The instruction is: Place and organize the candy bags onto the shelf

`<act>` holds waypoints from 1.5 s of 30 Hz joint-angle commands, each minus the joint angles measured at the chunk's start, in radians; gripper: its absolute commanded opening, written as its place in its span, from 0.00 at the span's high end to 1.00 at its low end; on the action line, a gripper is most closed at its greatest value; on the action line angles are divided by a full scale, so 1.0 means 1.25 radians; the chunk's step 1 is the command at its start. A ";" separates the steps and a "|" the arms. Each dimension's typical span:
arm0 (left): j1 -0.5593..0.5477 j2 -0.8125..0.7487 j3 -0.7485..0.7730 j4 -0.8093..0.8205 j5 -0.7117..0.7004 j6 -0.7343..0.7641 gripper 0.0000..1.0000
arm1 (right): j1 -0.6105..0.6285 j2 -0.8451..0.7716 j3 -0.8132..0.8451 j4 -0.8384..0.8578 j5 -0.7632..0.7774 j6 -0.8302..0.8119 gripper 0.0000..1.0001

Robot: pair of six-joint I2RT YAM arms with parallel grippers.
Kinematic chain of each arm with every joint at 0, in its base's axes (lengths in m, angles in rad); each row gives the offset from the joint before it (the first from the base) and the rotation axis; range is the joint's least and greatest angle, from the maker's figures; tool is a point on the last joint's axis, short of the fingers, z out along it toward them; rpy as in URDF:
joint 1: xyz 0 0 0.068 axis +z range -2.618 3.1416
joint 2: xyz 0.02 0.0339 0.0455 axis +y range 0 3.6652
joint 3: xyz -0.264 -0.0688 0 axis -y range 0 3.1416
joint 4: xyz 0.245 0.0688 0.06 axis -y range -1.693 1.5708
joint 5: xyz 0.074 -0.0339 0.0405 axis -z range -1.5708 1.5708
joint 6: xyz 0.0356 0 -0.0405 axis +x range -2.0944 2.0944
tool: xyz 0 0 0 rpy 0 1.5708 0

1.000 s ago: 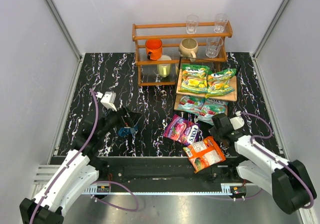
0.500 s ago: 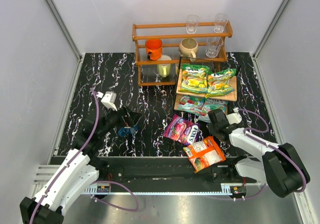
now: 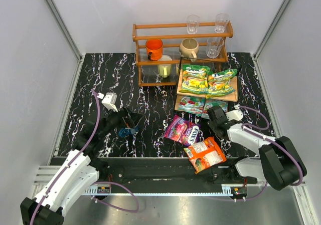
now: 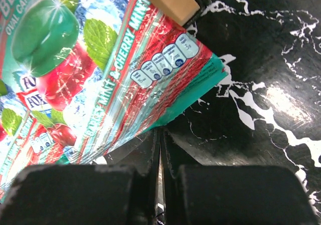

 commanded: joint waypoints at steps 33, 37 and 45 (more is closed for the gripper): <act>0.006 0.002 0.016 0.033 0.009 0.005 0.01 | -0.064 0.026 0.048 0.115 0.020 -0.145 0.96; 0.006 -0.017 0.038 -0.005 -0.002 0.006 0.01 | -0.064 -0.076 -0.005 0.121 -0.006 -0.149 0.95; 0.006 -0.058 0.077 -0.109 -0.055 0.000 0.01 | -0.065 -0.222 -0.079 0.053 -0.125 -0.149 0.91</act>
